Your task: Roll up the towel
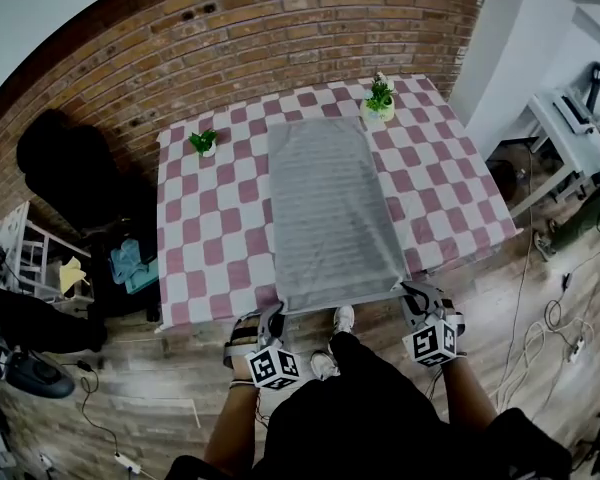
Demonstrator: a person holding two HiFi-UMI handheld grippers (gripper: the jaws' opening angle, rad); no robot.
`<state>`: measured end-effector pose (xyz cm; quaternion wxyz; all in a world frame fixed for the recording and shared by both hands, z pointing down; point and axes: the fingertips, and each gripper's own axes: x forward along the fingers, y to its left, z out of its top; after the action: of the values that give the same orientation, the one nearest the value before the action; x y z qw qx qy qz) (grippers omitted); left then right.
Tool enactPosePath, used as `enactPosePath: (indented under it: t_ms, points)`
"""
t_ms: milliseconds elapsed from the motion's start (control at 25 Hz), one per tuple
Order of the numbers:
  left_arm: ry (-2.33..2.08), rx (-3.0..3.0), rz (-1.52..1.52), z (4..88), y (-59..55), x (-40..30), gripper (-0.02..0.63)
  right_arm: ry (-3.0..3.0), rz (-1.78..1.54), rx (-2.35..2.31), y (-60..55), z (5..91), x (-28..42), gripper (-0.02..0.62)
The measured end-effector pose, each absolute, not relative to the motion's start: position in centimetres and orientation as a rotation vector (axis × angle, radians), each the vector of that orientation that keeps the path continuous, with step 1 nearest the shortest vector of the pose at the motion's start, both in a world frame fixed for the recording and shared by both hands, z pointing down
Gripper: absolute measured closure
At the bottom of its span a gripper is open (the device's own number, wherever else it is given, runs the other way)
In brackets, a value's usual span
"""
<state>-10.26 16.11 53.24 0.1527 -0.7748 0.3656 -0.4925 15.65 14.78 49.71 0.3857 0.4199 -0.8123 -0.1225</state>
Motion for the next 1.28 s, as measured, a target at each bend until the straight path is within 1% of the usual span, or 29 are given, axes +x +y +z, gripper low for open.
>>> enactPosePath:
  t_ms: [240,400,680,1000,1280]
  points:
    - [1.063,-2.208,-1.414,52.5,18.8,-10.2,0.589,-2.075,-0.326,1.041,17.7,49.9,16.0,0.584]
    - [1.11,-2.15,-1.378,51.5,16.3,-10.1,0.589,-2.08,-0.369,1.087,15.8,48.6,15.9,0.584]
    - [1.176,-2.072,-1.355,49.3,7.6,-10.6,0.588,-2.104,-0.439,1.137,7.7,47.8,15.7,0.584]
    - [1.179,-2.034,-1.417,50.1,-2.9,-10.8,0.586,-2.101,-0.502,1.107,-3.5,47.7,15.4,0.583]
    - [1.149,-1.996,-1.496,52.0,-11.8,-10.3,0.586,-2.109,-0.469,1.056,-12.4,50.4,16.0,0.583]
